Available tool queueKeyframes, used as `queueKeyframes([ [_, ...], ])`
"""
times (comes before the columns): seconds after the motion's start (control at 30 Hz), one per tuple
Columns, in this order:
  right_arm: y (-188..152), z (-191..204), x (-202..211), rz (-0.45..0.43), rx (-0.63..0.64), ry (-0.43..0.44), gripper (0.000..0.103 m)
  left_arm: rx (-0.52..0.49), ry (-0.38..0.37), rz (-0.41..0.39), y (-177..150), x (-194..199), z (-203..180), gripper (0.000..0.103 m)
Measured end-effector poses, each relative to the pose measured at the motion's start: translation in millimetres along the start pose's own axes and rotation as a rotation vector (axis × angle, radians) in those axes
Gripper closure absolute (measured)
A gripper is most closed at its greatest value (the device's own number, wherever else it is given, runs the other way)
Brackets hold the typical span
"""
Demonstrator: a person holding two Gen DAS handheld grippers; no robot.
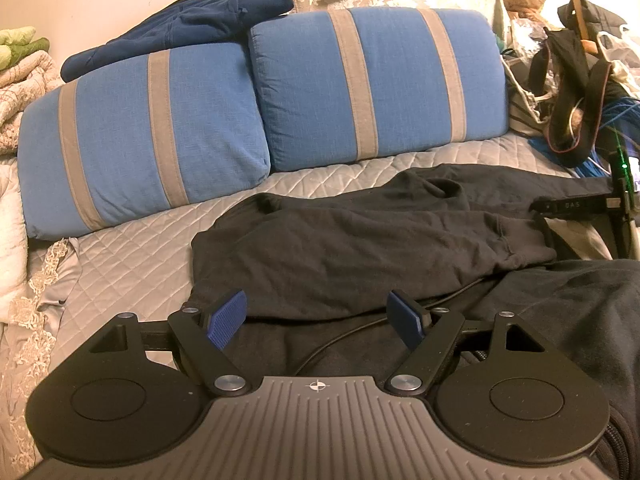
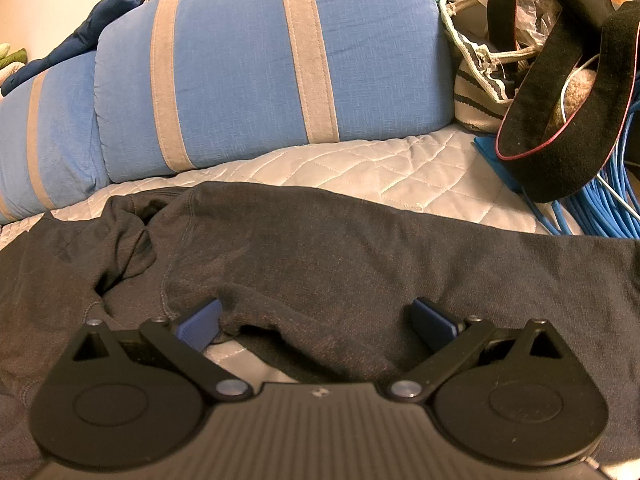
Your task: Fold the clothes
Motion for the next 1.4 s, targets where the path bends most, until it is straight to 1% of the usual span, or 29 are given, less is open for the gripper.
queueKeyframes([
  [1.4, -0.1, 0.3, 0.0, 0.001, -0.001, -0.001, 0.000, 0.009, -0.010, -0.007, 0.4, 1.0, 1.7, 0.026],
])
Point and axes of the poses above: each gripper's, at about its wrist camera, not at the fingertips, and x roughly against the way its jaws point, z to its left, y to its top, the point moved 3 cm from there along -x, roughly the way its jaws point, and after that the axes turned 9 degrees about z, right-handed, at the moved point
